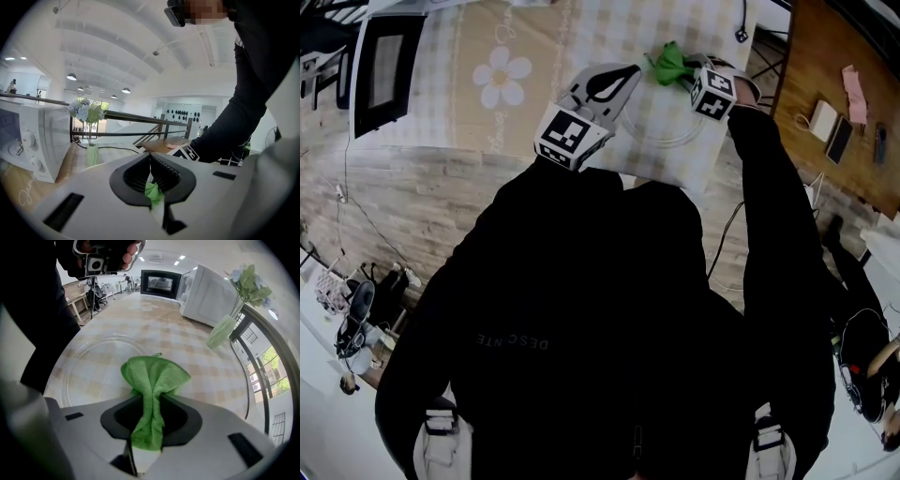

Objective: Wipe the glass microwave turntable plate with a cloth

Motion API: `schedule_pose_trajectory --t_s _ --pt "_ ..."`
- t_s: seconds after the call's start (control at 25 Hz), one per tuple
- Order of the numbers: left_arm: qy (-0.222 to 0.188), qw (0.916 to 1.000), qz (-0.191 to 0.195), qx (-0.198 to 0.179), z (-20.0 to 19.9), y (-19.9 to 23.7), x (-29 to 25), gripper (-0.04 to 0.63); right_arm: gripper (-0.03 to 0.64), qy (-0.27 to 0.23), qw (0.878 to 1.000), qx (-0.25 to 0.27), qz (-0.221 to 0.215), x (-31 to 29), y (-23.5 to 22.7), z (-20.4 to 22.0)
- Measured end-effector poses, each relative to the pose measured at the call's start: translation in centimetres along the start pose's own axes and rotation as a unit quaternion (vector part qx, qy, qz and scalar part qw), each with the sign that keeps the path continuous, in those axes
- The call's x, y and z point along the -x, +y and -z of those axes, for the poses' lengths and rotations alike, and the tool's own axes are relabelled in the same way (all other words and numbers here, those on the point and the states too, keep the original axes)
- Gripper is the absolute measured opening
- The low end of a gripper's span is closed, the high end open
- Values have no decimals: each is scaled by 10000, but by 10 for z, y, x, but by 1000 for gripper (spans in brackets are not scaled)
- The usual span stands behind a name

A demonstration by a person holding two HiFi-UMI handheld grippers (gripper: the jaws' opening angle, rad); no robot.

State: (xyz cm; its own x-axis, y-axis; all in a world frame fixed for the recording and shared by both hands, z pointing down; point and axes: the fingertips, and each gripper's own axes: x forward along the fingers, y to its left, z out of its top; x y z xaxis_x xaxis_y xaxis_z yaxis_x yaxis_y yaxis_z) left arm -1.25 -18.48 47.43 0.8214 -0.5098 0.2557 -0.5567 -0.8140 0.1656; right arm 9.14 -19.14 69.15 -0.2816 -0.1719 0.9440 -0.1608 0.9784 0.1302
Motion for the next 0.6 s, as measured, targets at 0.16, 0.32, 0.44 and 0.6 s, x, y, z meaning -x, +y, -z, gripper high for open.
schedule_pose_trajectory --t_s 0.16,0.32,0.44,0.6 --pt "11 10000 6 -40 1 -6 1 21 126 181 9998 -14 62 6 2 23" --pt "10 10000 -12 -57 1 -12 4 21 126 360 9992 -136 67 14 7 46" --pt "2 10000 -43 -51 1 -14 7 21 127 414 9975 -572 28 20 9 61" --pt "-29 9999 -142 -25 1 -14 14 21 127 251 9940 -1059 141 35 6 66"
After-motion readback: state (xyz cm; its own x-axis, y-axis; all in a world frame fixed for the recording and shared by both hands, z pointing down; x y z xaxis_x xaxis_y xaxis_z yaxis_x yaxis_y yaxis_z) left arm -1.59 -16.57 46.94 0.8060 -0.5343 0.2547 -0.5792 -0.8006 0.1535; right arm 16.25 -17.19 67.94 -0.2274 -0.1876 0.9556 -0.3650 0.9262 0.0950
